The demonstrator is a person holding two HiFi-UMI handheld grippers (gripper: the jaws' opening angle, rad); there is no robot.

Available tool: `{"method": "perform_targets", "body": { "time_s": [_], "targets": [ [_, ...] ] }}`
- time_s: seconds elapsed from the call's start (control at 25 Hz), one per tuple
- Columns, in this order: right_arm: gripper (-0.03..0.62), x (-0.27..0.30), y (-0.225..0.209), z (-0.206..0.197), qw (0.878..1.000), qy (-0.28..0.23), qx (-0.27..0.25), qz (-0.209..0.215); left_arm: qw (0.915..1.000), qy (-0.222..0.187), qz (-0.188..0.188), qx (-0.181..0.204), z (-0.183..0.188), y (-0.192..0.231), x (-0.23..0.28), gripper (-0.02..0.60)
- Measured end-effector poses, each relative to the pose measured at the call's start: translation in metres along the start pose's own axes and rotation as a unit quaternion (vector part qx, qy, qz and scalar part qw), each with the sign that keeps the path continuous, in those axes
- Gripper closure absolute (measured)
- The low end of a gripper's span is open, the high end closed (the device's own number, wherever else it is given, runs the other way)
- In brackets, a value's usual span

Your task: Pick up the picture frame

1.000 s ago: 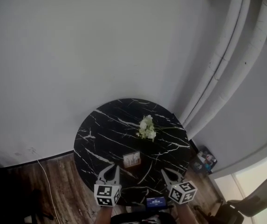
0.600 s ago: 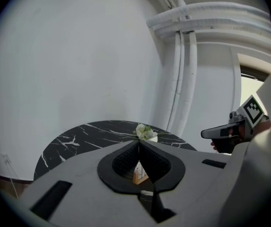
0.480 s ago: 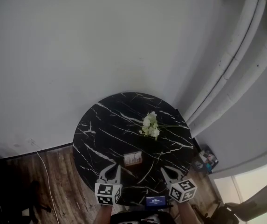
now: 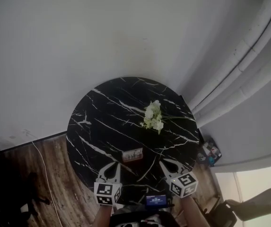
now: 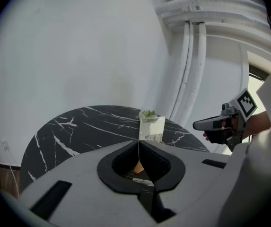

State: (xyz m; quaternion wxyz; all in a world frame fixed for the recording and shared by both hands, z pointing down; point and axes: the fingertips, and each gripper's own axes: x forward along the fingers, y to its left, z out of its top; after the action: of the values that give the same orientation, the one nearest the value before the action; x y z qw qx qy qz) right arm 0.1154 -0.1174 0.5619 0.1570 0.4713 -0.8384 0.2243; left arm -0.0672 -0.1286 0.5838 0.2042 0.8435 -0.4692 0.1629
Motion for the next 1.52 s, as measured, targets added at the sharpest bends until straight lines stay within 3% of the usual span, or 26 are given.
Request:
{"method": "perform_targets", "body": {
  "time_s": [0.32,0.48,0.64,0.8,0.96,1.12,1.52],
  "targets": [
    [0.572,0.033,0.0,-0.019,0.997,0.052,-0.026,0.045,0.9992,0.024,-0.026,-0.02,-0.024,-0.002,0.017,0.563],
    [0.569,0.049,0.003,-0.026,0.995,0.066,-0.031,0.068,0.9987,0.04,-0.029,-0.013,-0.035,-0.004,0.026,0.514],
    [0.502,0.063,0.009,-0.031,0.991,0.081,-0.038,0.097,0.9982,0.049,-0.028,-0.019,-0.043,-0.005,0.035,0.492],
    [0.453,0.076,0.017,-0.045,0.982,0.114,-0.075,0.131,0.9977,0.058,-0.026,-0.025,-0.05,-0.008,0.043,0.449],
    [0.428,0.089,0.02,-0.055,0.966,0.147,-0.148,0.15,0.9971,0.071,-0.019,-0.021,-0.06,-0.007,0.052,0.418],
    [0.428,0.101,0.022,-0.055,0.958,0.148,-0.19,0.157,0.9958,0.086,-0.024,-0.016,-0.065,-0.006,0.06,0.416],
    [0.427,0.121,0.027,-0.053,0.957,0.115,-0.206,0.168,0.9954,0.087,-0.041,0.004,-0.063,-0.005,0.074,0.416]
  ]
}}
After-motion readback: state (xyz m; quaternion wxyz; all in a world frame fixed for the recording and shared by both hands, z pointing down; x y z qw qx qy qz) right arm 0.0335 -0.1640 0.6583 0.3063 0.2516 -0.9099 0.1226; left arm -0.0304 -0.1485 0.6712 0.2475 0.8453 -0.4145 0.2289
